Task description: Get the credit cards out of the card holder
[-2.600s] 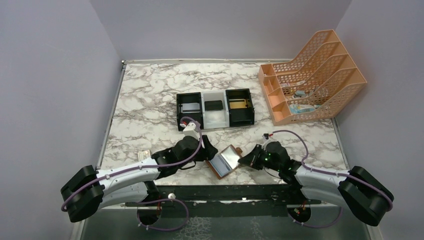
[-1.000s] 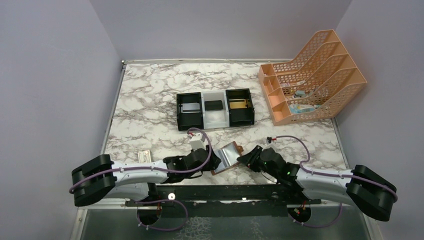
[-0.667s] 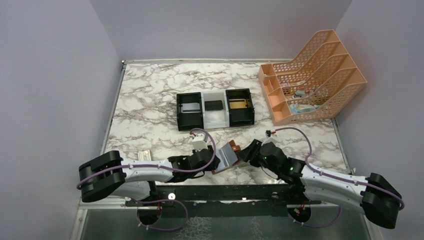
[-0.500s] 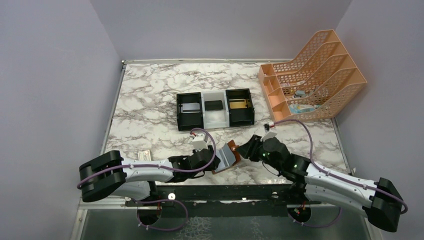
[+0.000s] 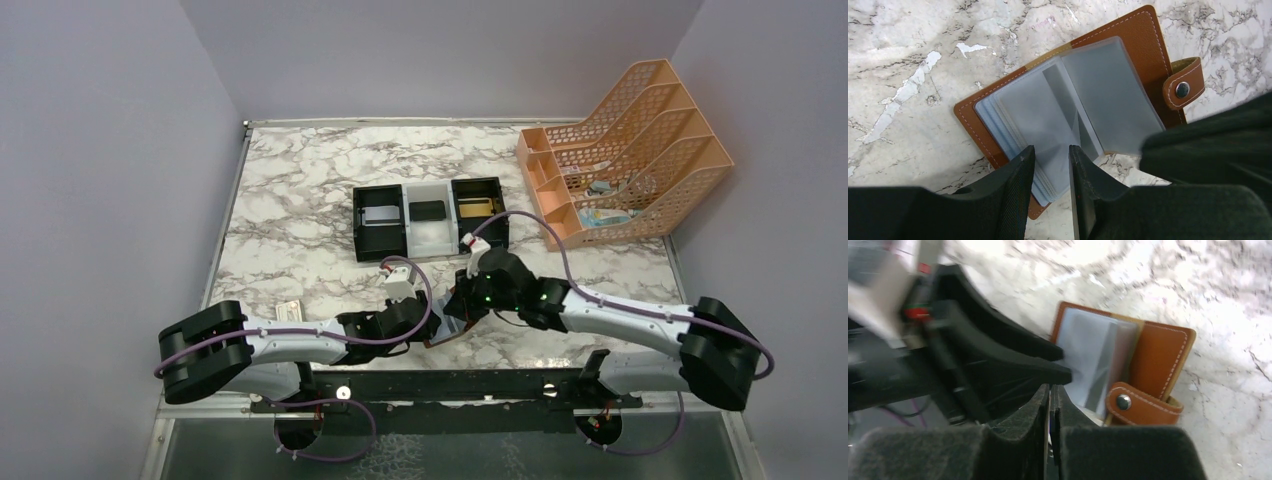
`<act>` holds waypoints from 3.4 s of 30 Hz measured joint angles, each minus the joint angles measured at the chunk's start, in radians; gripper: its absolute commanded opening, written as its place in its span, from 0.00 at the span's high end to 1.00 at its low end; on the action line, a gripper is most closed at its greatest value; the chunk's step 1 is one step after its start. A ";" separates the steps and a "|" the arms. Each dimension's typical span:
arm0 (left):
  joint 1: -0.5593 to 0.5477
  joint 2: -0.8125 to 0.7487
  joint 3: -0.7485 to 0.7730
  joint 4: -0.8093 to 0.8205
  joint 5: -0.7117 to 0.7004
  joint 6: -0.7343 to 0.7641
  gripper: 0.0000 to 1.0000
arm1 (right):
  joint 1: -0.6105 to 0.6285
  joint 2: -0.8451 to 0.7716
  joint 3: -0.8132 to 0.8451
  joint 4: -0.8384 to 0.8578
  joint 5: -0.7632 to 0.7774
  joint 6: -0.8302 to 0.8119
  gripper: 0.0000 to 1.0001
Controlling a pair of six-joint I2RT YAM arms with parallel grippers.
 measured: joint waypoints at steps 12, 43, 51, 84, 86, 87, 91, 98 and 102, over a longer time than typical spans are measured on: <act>0.000 -0.021 -0.009 -0.031 -0.011 0.000 0.62 | 0.000 0.223 0.036 -0.071 0.119 -0.025 0.78; 0.000 -0.126 -0.050 0.059 0.026 0.026 0.49 | -0.199 0.292 -0.290 0.564 -0.138 0.225 0.98; 0.000 -0.163 -0.057 0.076 0.026 0.015 0.48 | -0.200 0.314 -0.293 0.601 -0.146 0.238 0.98; 0.000 0.145 0.100 0.230 0.094 0.075 0.53 | -0.206 0.133 -0.309 0.420 -0.138 0.219 0.75; 0.000 0.159 0.101 0.231 0.094 0.078 0.53 | -0.206 0.074 -0.299 0.352 -0.114 0.210 0.74; 0.000 0.164 0.101 0.234 0.092 0.079 0.53 | -0.206 0.048 -0.290 0.312 -0.096 0.203 0.74; 0.002 0.187 0.121 0.241 0.085 0.086 0.53 | -0.206 -0.040 -0.257 0.157 0.006 0.192 0.74; 0.002 0.235 0.160 0.241 0.087 0.109 0.52 | -0.216 -0.103 -0.186 0.005 0.169 0.193 0.75; 0.013 0.279 0.198 0.244 0.105 0.127 0.51 | -0.246 -0.129 -0.176 -0.036 0.215 0.193 0.75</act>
